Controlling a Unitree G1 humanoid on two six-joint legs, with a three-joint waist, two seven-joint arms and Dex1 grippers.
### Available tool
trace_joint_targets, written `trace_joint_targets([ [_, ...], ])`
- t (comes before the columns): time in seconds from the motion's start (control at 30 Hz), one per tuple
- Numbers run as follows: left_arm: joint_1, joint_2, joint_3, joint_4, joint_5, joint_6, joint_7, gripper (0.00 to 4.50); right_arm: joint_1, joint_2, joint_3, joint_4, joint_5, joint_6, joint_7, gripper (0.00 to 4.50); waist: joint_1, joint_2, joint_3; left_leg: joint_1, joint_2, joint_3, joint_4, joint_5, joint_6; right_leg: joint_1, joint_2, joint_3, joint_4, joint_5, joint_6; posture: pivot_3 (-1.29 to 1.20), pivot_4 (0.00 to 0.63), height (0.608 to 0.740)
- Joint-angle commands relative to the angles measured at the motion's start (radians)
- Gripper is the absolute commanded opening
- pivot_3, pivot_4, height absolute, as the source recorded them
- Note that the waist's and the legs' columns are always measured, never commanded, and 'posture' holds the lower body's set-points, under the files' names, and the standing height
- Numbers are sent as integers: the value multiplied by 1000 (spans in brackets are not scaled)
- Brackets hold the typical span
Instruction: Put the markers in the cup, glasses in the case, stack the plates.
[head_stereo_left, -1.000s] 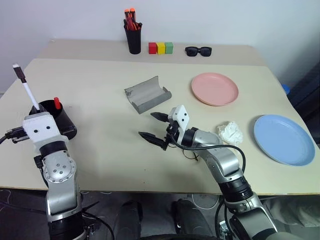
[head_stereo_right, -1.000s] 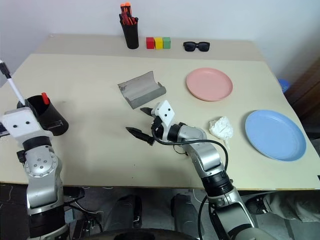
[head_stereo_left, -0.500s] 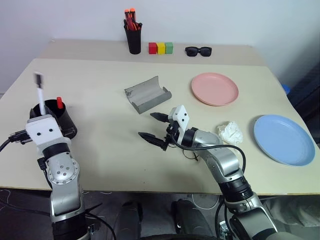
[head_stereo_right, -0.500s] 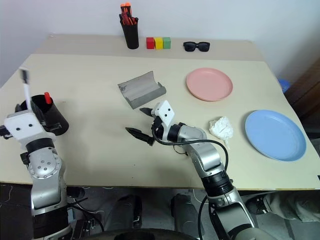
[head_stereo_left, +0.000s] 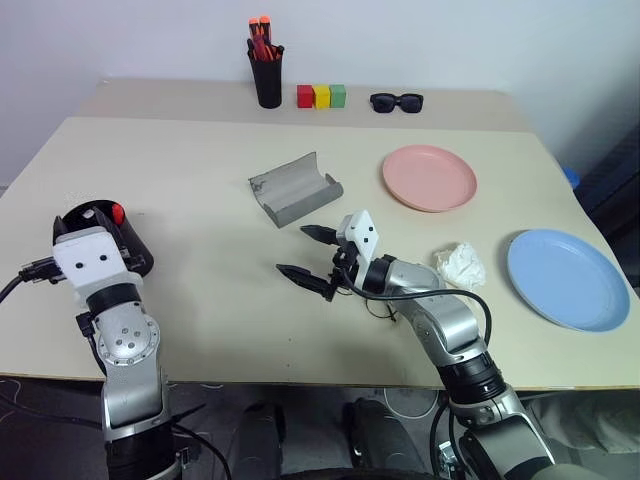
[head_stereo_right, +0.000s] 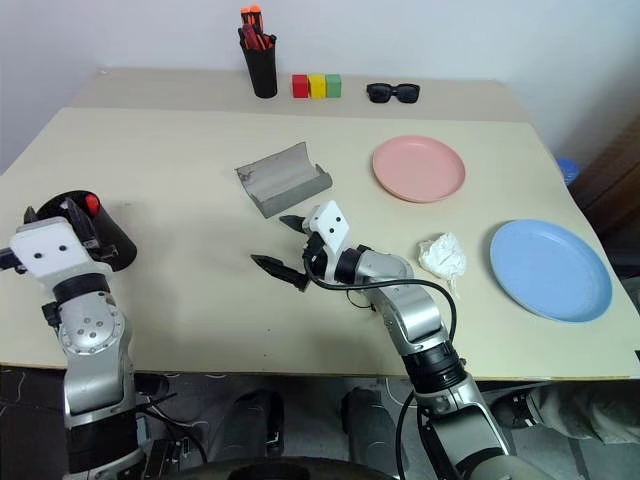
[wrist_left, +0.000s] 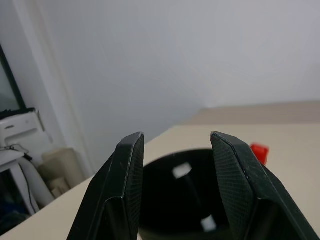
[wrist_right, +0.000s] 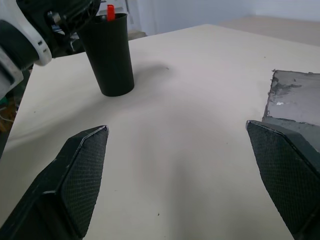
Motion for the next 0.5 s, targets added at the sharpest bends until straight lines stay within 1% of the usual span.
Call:
trace_joint_targets([
  [0.03, -83, 68, -33, -88, -26, -14, -86, 2097, -34, -1, -30, -26, 11, -21, -9, 4500, 1, 0, 0, 0, 0, 0, 0, 0, 0, 0, 0, 0, 0, 0, 0, 0, 150, 725],
  [0.13, -155, 120, -80, -97, -115, 42, -215, 2097, -53, -21, -45, -18, 3, -31, -8, 4500, 2, 0, 0, 0, 0, 0, 0, 0, 0, 0, 0, 0, 0, 0, 0, 0, 150, 725],
  [0.17, -176, 135, -98, -98, -153, 81, -265, 2640, -60, -30, -52, -18, 2, -31, -7, 4500, 1, 0, 0, 0, 0, 0, 0, 0, 0, 0, 0, 0, -1, 0, 0, 0, 150, 725],
  [0.2, -197, 155, -121, -96, -183, 119, -318, 2918, -71, -41, -62, -18, 3, -28, -7, 4500, 1, 0, 0, 0, 0, 0, 0, 0, 0, 0, 0, 0, -1, 0, 0, 0, 150, 725],
  [0.23, -217, 174, -143, -91, -209, 157, -366, 3368, -82, -52, -72, -14, 3, -27, -9, 4500, 1, 0, 0, 0, 0, 0, 0, 0, 0, 0, 0, 0, -1, 0, 0, 0, 150, 725],
  [0.3, -258, 203, -193, -72, -287, 289, -468, 4466, -104, -84, -89, -3, -3, -29, -9, 4500, -1, 1, 0, 0, 0, 0, 0, 0, 0, 0, 0, 0, -1, 0, 0, 0, 150, 725],
  [0.43, -352, 257, -290, 67, -340, 509, -605, 4466, -114, -181, -112, -4, -33, -41, 12, 4500, 0, 1, 1, 0, 0, 0, 0, 0, 0, 0, 0, 0, -1, 0, 0, 0, 150, 725],
  [0.5, -408, 268, -329, 167, -360, 526, -678, 4466, -103, -236, -126, -18, -40, -45, 31, 4500, -1, 1, 1, 0, 0, 0, 0, 0, 0, 0, 1, 0, -1, 0, 0, 0, 150, 725],
])
